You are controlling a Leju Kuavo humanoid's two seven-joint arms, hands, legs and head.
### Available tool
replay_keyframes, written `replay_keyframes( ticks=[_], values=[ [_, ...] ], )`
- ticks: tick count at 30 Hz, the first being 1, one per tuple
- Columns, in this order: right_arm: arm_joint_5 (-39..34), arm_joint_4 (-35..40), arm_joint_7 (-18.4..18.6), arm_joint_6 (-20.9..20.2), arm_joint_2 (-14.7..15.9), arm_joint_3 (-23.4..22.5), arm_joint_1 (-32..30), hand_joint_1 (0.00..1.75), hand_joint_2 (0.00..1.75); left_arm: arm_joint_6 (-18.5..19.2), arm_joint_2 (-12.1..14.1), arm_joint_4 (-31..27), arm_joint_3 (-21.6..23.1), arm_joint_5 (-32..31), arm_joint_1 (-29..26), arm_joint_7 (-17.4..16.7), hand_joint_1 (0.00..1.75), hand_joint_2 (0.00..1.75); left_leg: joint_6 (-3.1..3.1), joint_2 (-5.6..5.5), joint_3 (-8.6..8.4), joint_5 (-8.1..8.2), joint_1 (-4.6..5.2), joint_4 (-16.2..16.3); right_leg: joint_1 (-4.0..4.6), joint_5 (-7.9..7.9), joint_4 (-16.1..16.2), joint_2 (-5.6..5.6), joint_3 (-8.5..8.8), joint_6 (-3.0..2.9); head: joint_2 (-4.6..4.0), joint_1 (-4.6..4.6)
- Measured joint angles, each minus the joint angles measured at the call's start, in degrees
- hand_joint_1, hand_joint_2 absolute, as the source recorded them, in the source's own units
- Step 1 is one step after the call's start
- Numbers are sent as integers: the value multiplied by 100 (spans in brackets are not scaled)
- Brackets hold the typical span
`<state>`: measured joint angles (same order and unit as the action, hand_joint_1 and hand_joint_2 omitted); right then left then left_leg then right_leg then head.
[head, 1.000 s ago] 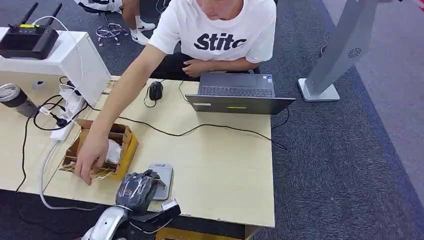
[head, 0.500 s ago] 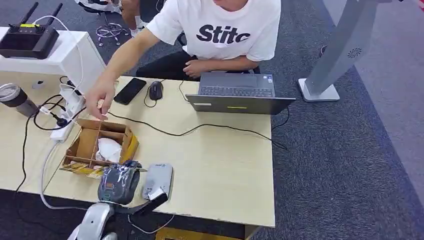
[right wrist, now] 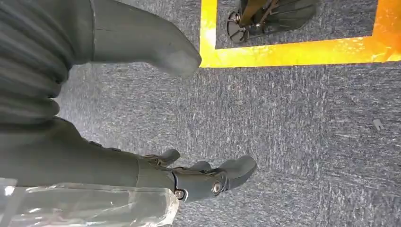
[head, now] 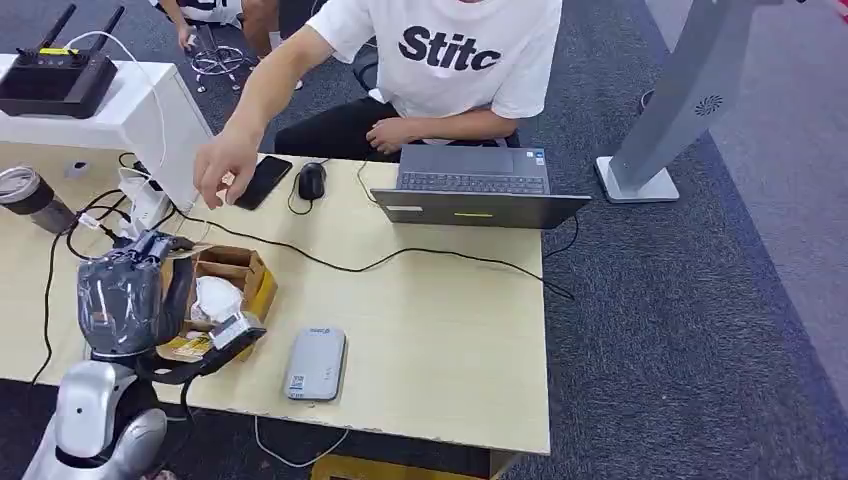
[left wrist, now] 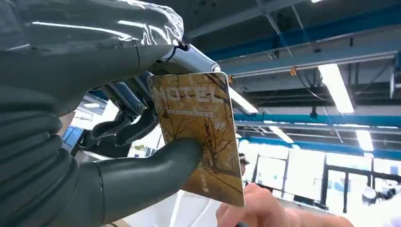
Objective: Pass the card to the sensor for recognition and then transmit it.
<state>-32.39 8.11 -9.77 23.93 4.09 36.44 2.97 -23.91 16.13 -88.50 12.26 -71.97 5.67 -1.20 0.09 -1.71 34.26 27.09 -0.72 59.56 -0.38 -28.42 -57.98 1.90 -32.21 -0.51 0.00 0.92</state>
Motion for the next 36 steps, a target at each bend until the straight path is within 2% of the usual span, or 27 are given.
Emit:
replay_keyframes(
  ticks=[3, 5, 8, 13, 17, 22, 27, 28, 29, 33, 34, 36],
  values=[
    [-22, -2, 15, 0, -2, 26, 2, 0, 175, 118, 149, 7, -262, 166, 158, -98, 175, 175, -2, 1, 0, -1, -1, 0, 1, 0, -1, 1, -1, 0, 0, 0],
    [-55, -2, 13, -2, 0, 59, 1, 0, 175, 111, 210, 122, -518, 541, 330, 22, 175, 175, -3, 0, 0, -2, -1, 0, 1, 0, -2, 0, 0, -1, 0, 0],
    [-70, 0, -122, -59, 0, 87, 10, 0, 175, -144, 323, 609, -878, 802, 559, 375, 175, 175, -4, 2, -2, -3, -2, -1, 1, 1, -5, 4, 0, -1, 0, 0],
    [-70, 2, -162, -105, 0, 118, 14, 0, 175, -249, 433, 1104, -1187, 854, 697, 481, 175, 175, -4, 2, 1, -2, -1, -1, 1, 0, -5, 3, -2, -1, 0, 0],
    [-138, 0, -177, -96, 0, 120, 17, 0, 175, -544, 522, 1676, -1381, 841, 859, 686, 175, 175, -4, 0, 3, -2, 0, 0, 0, 0, -4, 2, -4, -1, 0, 0],
    [-234, -20, 100, -15, 9, 122, 6, 0, 175, -597, 492, 2447, -1521, 1217, 1158, 1016, 175, 175, -4, 7, 3, -2, 0, 1, 0, 4, -4, 12, -8, 2, 0, -2],
    [-258, -26, 98, -13, 24, 125, 2, 0, 175, -527, 369, 2785, -1521, 1401, 1436, 1097, 175, 175, -9, 77, 1, 9, 1, 1, 0, 13, -4, 80, -24, -3, 0, 0],
    [-258, -26, 59, -17, 26, 127, -3, 0, 175, -514, 352, 2835, -1519, 1405, 1490, 1100, 42, 175, -8, 85, 1, 10, 1, 2, 0, 14, -4, 92, -27, -6, 0, -2],
    [-258, -26, 39, -20, 26, 129, -3, 0, 175, -483, 339, 2881, -1519, 1405, 1540, 1102, 0, 175, -13, 95, 1, 15, 1, 2, 0, 14, -5, 103, -32, -6, 0, 0],
    [-254, -26, -11, -22, 37, 151, -3, 0, 175, -191, 299, 3045, -1519, 1399, 1728, 997, 0, 175, -12, 87, 2, 19, -2, 2, 0, 8, -4, 96, -38, -3, 0, 0],
    [-256, -26, -20, -20, 39, 153, 5, 0, 175, -122, 293, 3082, -1517, 1388, 1764, 968, 0, 0, -12, 82, 3, 19, -3, 1, 0, 8, -4, 88, -37, -3, 0, 0],
    [-258, -26, -18, -20, 44, 153, 9, 0, 175, -118, 269, 3128, -1519, 1490, 1801, 979, 0, 0, -12, 74, 5, 19, -4, 0, 1, 7, -4, 77, -35, -3, 0, 0]
  ],
)
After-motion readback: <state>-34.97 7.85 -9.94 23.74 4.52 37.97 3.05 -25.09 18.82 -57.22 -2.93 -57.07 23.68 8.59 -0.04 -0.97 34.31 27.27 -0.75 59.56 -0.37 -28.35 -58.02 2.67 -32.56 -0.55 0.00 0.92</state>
